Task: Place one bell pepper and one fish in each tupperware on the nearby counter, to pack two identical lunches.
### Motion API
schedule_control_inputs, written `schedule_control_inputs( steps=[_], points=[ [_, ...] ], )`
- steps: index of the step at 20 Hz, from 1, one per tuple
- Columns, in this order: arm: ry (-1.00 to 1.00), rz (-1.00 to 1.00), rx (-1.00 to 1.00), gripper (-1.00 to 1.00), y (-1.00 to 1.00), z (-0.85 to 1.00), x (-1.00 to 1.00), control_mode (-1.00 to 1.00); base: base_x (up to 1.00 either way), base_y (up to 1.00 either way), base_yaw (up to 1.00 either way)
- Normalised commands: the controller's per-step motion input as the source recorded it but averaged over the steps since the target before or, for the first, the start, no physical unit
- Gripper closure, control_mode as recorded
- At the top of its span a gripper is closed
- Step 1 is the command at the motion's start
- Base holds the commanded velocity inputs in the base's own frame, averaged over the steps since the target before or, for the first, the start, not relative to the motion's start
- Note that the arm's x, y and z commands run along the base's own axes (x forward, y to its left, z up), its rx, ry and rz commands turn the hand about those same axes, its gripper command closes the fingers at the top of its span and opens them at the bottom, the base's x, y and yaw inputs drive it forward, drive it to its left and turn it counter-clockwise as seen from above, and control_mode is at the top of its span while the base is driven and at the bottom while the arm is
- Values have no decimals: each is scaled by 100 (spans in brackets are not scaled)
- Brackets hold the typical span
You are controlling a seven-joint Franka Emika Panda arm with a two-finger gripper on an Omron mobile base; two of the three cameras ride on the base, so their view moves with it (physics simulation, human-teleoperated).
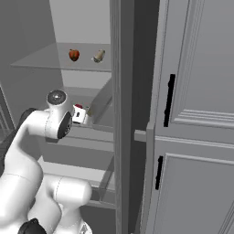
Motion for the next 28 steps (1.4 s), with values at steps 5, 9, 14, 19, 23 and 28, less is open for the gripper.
schedule_control_inputs(
  steps=[5, 9, 14, 19, 23, 28],
  points=[
    [1, -2, 0, -100, 10, 0, 33, -100, 0, 0, 0],
    [4, -4, 0, -100, 5, 0, 49, -100, 0, 0, 0],
    [4, -1, 0, -100, 1, -2, 51, -100, 0, 0, 0],
    [4, 0, 0, -100, 2, -17, 48, -100, 0, 0, 0],
    [3, 0, 0, -100, 4, -21, 41, -100, 0, 0, 0],
    [3, 0, 0, -100, 2, -25, 39, -100, 0, 0, 0]
  ],
)
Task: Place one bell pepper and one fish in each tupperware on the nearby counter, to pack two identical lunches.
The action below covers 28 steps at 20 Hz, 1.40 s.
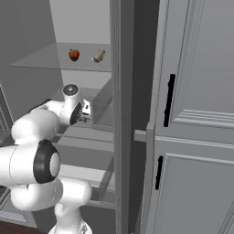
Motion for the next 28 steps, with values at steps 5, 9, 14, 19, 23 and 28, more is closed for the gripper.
schedule_control_inputs(
  steps=[5, 9, 14, 19, 23, 28],
  points=[
    [4, 0, 0, -100, 0, -28, 36, -100, 0, 0, 0],
    [3, 0, 0, -100, 4, -27, 42, -100, 0, 0, 0],
    [3, 0, 0, -100, 7, -26, 44, -100, 0, 0, 0],
    [1, 0, 0, -100, 4, -26, 45, -100, 0, 0, 0],
    [2, 0, 0, -100, 5, -25, 47, -100, 0, 0, 0],
    [8, -2, 0, -100, 9, -38, 24, -100, 0, 0, 0]
  ],
)
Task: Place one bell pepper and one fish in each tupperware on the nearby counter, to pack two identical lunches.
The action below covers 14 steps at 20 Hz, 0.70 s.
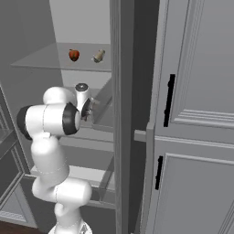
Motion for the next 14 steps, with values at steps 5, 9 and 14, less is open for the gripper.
schedule_control_inputs(
  steps=[5, 9, 14],
  points=[
    [12, -10, -1, 100, 7, -60, -6, -100, 0, 0, 0],
    [2, -11, 0, 100, 0, -55, -30, -100, 0, 0, 0],
    [0, -4, 0, 100, 0, -38, -95, -100, 0, 0, 0]
  ],
)
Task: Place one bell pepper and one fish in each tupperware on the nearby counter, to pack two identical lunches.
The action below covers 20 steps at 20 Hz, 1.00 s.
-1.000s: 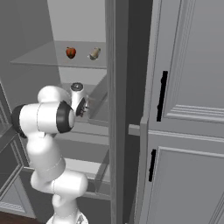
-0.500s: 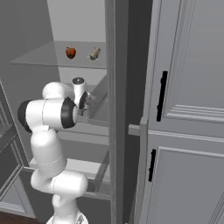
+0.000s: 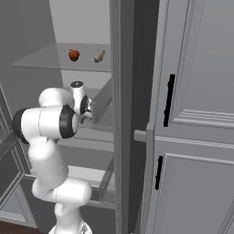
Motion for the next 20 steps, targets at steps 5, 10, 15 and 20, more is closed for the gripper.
schedule_control_inputs(
  steps=[5, 10, 15, 20],
  points=[
    [0, 0, 0, 100, -3, 0, -100, -100, 0, 0, 0],
    [-1, 2, 0, 100, -5, 19, -100, -100, 0, 0, 0],
    [-5, 6, 0, 100, -5, 58, -85, -100, 0, 0, 0],
    [-4, 1, 0, 100, -1, 73, -69, -100, 0, 0, 0]
  ],
)
